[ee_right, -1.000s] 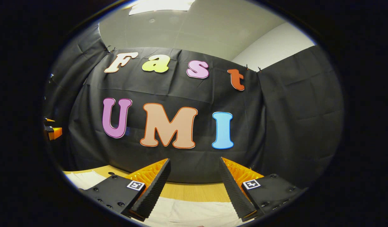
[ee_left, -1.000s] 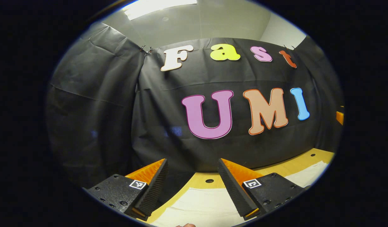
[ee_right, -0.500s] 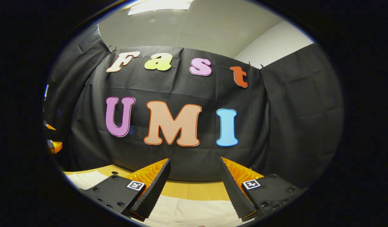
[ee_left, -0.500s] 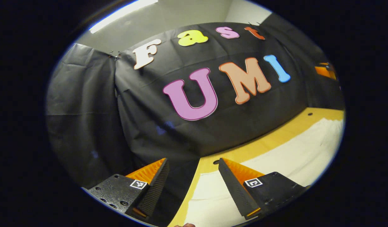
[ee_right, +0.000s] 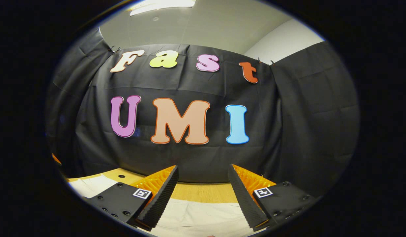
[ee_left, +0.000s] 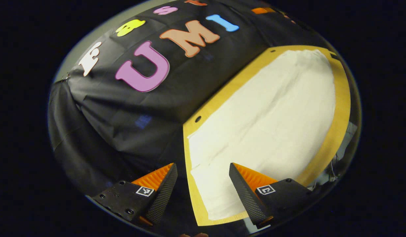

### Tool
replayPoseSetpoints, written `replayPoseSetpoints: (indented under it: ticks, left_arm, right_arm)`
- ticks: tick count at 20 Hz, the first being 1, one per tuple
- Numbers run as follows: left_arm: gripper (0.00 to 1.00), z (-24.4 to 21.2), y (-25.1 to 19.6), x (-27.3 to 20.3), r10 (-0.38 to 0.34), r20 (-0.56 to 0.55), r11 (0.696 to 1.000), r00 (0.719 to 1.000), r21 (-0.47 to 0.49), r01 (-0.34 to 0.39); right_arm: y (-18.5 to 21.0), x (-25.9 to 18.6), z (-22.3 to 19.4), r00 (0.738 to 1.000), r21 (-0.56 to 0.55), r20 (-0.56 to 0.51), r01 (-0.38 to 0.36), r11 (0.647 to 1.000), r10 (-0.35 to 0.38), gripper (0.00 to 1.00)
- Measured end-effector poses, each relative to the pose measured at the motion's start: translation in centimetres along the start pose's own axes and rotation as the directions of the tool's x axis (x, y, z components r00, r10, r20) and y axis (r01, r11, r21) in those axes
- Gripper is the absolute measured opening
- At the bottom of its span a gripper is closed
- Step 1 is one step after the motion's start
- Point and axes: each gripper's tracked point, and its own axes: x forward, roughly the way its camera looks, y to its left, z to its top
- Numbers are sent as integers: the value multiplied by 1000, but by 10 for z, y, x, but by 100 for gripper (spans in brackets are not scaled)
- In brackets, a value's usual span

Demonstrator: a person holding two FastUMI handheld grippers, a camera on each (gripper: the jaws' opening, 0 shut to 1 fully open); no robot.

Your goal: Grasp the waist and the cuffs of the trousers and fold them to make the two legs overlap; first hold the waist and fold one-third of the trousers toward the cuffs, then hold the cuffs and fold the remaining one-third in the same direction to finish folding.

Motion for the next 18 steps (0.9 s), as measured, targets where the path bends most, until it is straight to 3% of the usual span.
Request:
replayPoseSetpoints:
  ticks: [1,6,14,18]
  left_arm:
    - [97,-15,-16,-1,-63,-42,995,997,78,66]
    - [97,-48,-44,-9,-175,-133,950,976,236,202]
    - [97,-92,-72,-14,-292,-252,859,923,356,369]
    - [88,-92,-75,-2,-309,-243,834,920,396,385]
  right_arm:
    - [-5,-1,-7,1000,9,-14,8,1000,-8,97]
    - [-20,-2,-23,998,21,-49,39,999,-38,96]
    - [-24,-5,-22,998,-10,-52,43,999,-43,97]
    - [-26,-9,-23,996,-21,-56,63,998,-64,97]
